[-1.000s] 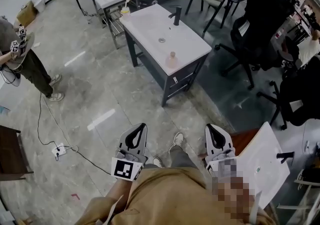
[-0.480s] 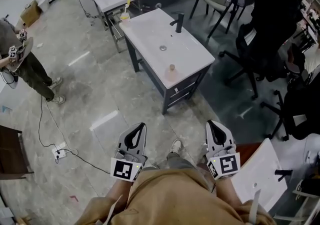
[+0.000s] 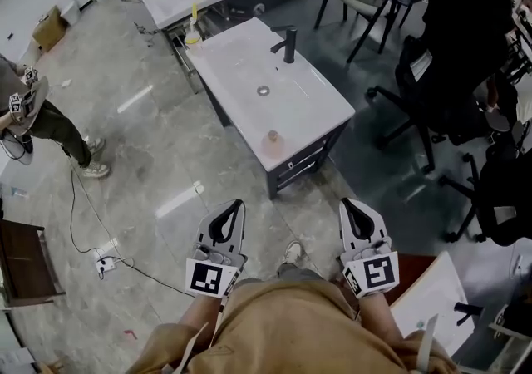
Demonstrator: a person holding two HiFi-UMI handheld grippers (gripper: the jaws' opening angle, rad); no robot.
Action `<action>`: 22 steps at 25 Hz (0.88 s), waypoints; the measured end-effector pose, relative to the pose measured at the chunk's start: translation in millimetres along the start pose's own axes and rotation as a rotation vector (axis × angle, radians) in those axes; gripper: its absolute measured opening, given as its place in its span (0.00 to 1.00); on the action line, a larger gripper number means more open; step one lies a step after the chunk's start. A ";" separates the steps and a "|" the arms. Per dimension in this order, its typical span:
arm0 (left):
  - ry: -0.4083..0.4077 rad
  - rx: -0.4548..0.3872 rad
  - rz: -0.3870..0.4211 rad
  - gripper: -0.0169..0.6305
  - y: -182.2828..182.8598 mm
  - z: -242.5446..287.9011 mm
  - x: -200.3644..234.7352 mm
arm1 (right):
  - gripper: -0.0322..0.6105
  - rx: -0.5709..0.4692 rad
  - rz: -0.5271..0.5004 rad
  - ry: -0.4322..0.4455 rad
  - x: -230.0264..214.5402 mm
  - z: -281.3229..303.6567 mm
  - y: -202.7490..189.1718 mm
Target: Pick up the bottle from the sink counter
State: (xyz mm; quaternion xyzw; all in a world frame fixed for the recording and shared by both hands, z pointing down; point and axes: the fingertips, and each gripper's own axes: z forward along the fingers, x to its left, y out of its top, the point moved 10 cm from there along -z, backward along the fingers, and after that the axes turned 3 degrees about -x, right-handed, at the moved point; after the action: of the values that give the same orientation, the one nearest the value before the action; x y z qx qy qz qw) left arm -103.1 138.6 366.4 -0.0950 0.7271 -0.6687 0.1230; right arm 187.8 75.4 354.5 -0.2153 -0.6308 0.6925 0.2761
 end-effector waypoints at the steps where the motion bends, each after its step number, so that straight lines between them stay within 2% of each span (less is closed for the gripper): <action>1: 0.006 0.012 0.000 0.03 -0.4 7.4 -0.9 | 0.05 -0.002 0.005 0.007 -6.9 5.1 -0.9; 10: 0.071 0.038 0.047 0.03 3.2 51.3 -4.1 | 0.05 -0.018 0.031 0.087 -50.8 37.6 -5.9; 17: 0.089 0.032 0.052 0.03 2.2 63.8 9.6 | 0.05 -0.010 0.039 0.120 -48.4 57.1 -5.1; 22: 0.063 0.039 0.025 0.03 -6.0 70.0 29.2 | 0.05 0.010 0.025 0.097 -39.2 71.6 -0.4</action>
State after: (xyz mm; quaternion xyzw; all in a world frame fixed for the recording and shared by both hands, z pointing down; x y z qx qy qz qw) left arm -109.6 62.8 365.5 -0.0624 0.7186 -0.6838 0.1104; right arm 171.1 -4.3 360.9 -0.2554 -0.6105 0.6877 0.2986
